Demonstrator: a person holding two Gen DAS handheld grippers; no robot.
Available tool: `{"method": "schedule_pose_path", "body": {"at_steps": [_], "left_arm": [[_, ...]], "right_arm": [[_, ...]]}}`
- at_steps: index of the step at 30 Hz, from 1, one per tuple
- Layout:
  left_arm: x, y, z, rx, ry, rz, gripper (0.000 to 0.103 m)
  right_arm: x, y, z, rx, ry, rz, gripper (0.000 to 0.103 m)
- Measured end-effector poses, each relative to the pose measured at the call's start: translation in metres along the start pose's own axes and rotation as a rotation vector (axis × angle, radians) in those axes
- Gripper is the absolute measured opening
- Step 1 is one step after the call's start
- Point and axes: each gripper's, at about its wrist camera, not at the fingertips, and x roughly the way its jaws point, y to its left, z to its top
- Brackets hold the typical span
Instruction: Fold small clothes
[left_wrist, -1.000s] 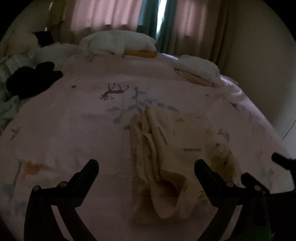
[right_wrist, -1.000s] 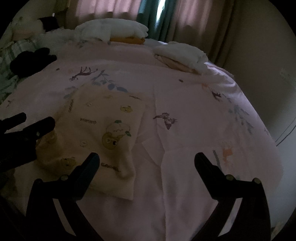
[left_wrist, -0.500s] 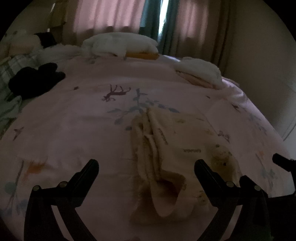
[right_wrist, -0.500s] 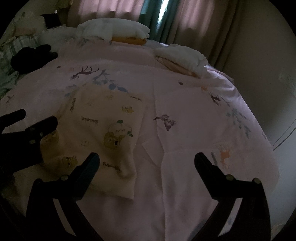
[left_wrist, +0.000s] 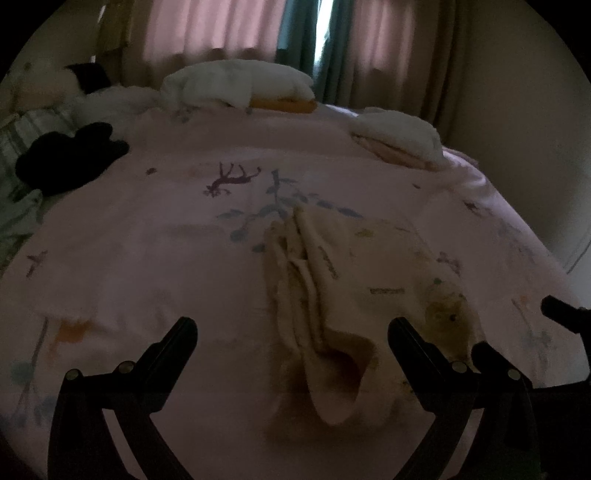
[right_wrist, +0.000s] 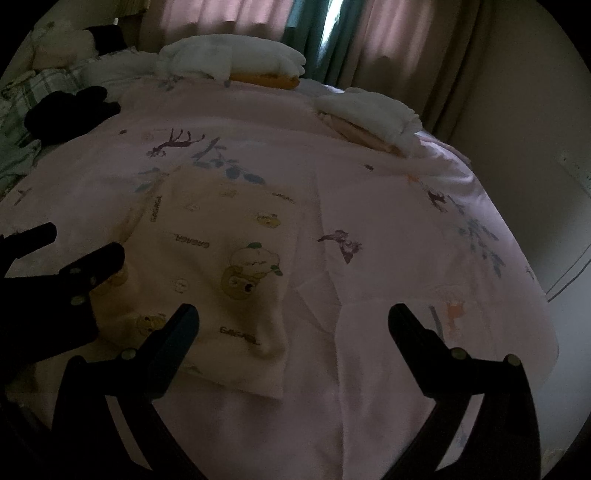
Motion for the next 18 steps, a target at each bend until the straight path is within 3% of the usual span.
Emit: {"method": "schedule_pose_path", "body": {"at_steps": [18], "left_arm": [[0.0008,-0.0071,0.0006,0.009,0.007,-0.007,0.102]], "right_arm": [[-0.0003,0.0027,0.0006,0.002,0.007,-0.003,0.103]]}}
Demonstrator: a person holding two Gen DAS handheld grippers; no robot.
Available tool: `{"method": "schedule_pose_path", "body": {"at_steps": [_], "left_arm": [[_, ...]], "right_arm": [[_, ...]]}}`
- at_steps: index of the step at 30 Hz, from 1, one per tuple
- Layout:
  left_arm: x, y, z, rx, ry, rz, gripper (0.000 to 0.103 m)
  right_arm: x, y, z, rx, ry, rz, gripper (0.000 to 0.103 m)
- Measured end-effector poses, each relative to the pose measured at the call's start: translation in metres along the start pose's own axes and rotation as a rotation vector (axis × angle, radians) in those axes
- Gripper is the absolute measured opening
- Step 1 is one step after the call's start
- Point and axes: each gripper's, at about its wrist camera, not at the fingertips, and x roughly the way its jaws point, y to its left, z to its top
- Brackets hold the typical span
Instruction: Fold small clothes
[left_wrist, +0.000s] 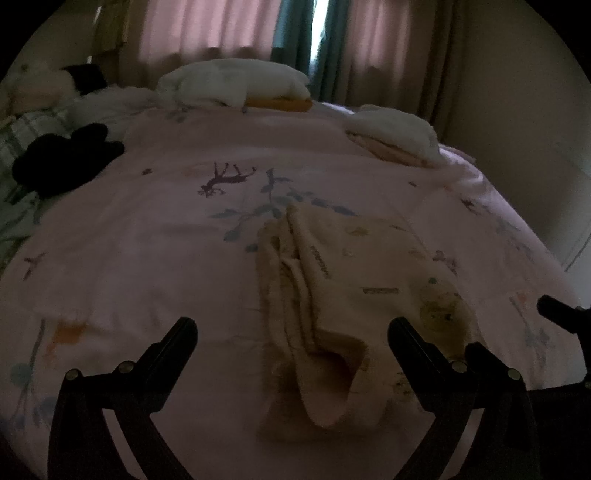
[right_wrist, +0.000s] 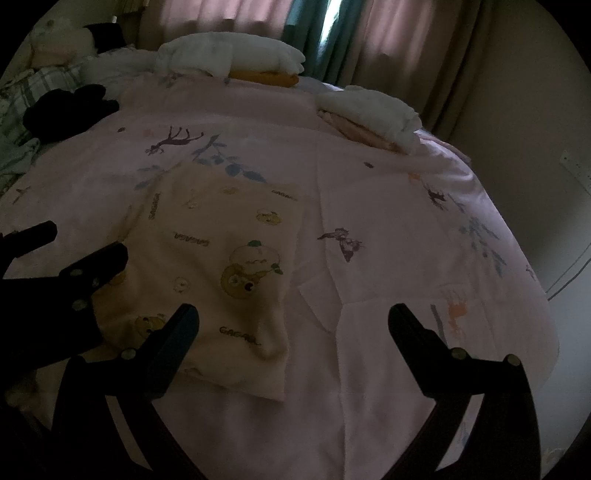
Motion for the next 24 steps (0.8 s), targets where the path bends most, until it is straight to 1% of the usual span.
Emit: {"method": "schedule_pose_path", "body": {"at_steps": [3,8,12,17,22,24], "left_arm": [[0.0003,-0.0007,-0.0011,-0.001,0.003,0.007,0.102],[0.0002,-0.0017,0.0002,-0.003,0.006,-0.007,0.102],[0.0006,-0.0041,-0.0013,0.013,0.005,0.003,0.102],[0.0008,-0.0048,-0.0023,0.002,0.011,-0.012,0.102],[0.0014,-0.0051,-0.0012,0.004,0.009,0.001,0.102],[0.0017,-0.0055,-0.0008,0.001,0.010,-0.007,0.102]], "right_arm": [[-0.0005,0.0001,-0.0007,0.001,0.002,-0.002,0.103],[0.0002,0.0004,-0.0010,-0.001,0.004,-0.001,0.103],[-0.0001,0.0005,-0.0011,-0.002,0.002,-0.003,0.103],[0.0005,0.0014,-0.0012,0.000,0.006,-0.003,0.103],[0.0019,0.0021,-0.0020,-0.002,0.010,-0.005,0.103],[0.0022,0.0024,-0.0026,-0.003,0.012,-0.005,0.103]]}}
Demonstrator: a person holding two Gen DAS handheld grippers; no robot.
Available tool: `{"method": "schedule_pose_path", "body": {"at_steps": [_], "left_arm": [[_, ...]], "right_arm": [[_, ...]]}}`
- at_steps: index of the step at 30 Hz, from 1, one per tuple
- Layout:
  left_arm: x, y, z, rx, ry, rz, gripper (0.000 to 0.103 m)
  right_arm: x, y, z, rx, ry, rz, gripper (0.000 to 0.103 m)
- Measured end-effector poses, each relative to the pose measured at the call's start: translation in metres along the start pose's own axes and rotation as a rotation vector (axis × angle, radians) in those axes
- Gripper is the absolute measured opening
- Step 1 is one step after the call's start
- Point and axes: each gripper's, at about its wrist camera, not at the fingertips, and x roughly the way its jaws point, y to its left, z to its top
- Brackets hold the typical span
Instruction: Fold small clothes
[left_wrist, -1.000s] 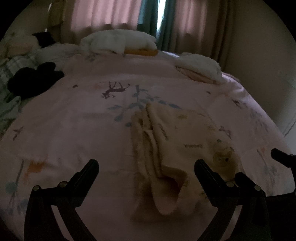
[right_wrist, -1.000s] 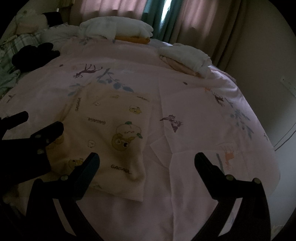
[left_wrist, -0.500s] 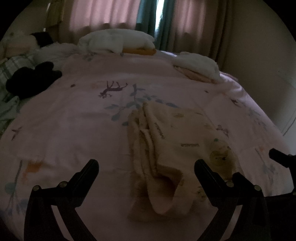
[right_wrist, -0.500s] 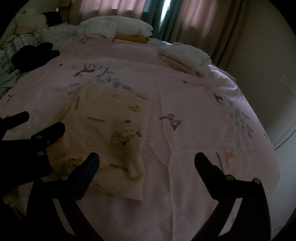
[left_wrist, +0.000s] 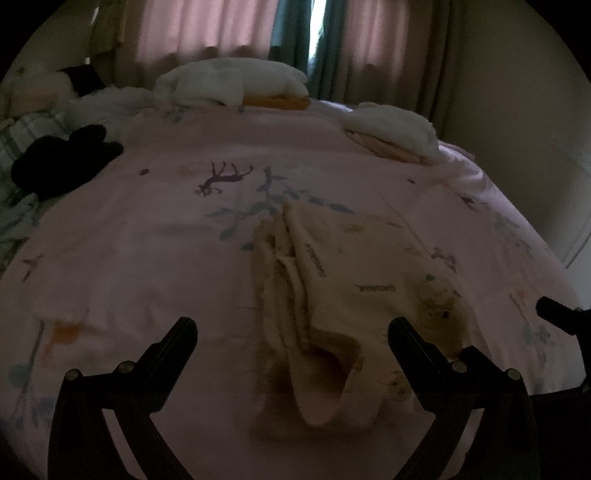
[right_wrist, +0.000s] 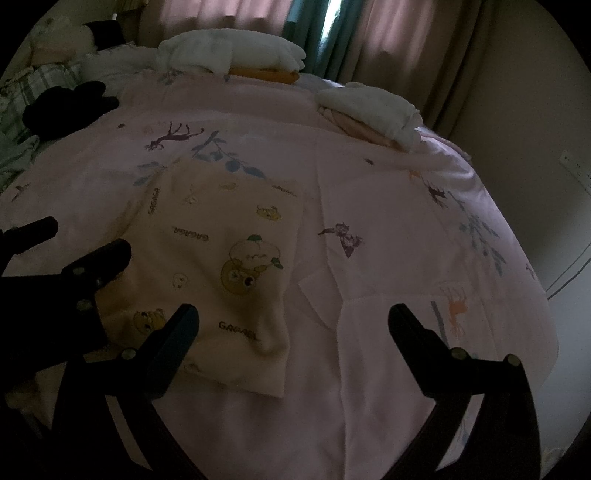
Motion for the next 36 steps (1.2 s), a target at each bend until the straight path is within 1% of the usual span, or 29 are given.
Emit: {"method": "schedule_pose_path", "body": {"at_steps": [11,30,36], "left_arm": [[-0.001,-0.002,0.001,0.003,0.001,-0.003,0.102],[-0.002,-0.010,0.000,0.008,0.007,0.023,0.102],[-0.001,-0.012,0.001,0.011,0.007,0.010,0.102]], "right_arm": [[0.003,-0.001,0.001,-0.005,0.002,0.001,0.103],[0.006,-0.002,0.001,-0.009,0.010,0.001,0.103],[0.005,-0.002,0.001,-0.010,0.008,0.002,0.103]]}}
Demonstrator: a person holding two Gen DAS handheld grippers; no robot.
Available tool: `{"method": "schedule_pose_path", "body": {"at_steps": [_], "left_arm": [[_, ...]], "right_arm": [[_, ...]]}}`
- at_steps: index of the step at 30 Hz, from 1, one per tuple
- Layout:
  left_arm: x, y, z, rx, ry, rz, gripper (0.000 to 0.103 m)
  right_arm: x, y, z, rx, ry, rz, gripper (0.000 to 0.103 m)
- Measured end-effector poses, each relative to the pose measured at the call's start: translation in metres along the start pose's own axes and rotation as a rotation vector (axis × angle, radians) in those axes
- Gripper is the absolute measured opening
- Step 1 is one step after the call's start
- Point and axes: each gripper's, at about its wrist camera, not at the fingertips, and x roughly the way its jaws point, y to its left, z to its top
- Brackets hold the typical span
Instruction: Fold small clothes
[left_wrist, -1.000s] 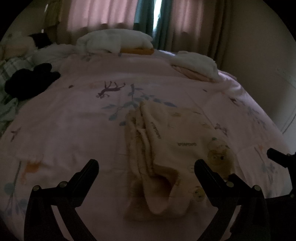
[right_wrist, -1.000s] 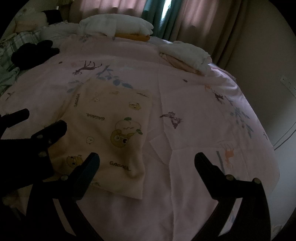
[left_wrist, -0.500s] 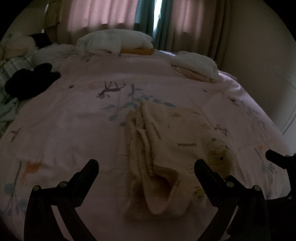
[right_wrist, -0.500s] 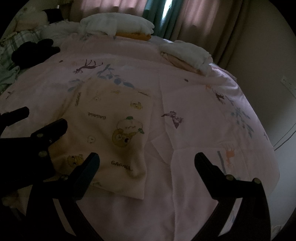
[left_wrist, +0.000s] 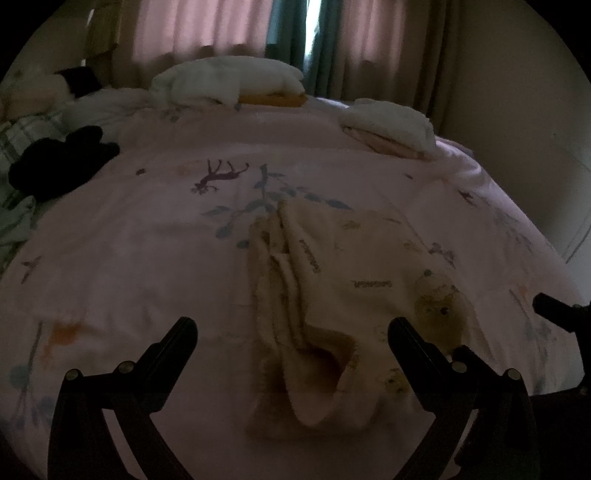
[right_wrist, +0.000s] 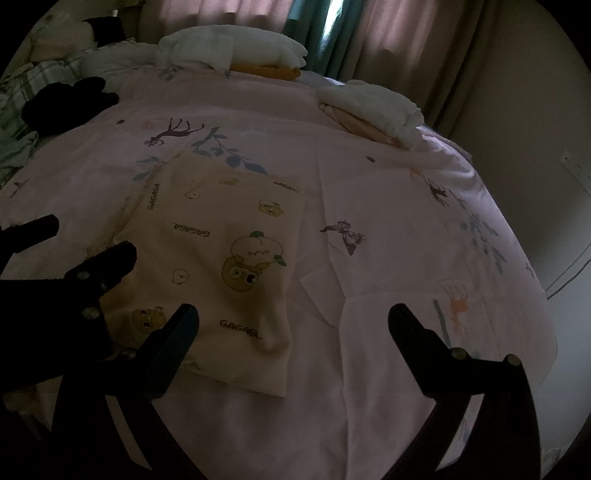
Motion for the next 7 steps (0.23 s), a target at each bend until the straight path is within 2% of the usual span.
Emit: {"method": "schedule_pose_path", "body": {"at_steps": [7], "left_arm": [[0.0002,-0.0022,-0.0009,0.001,-0.016,-0.006,0.102]], "right_arm": [[0.0015,-0.0015,-0.0010,-0.001,0.007,0.001,0.103]]}}
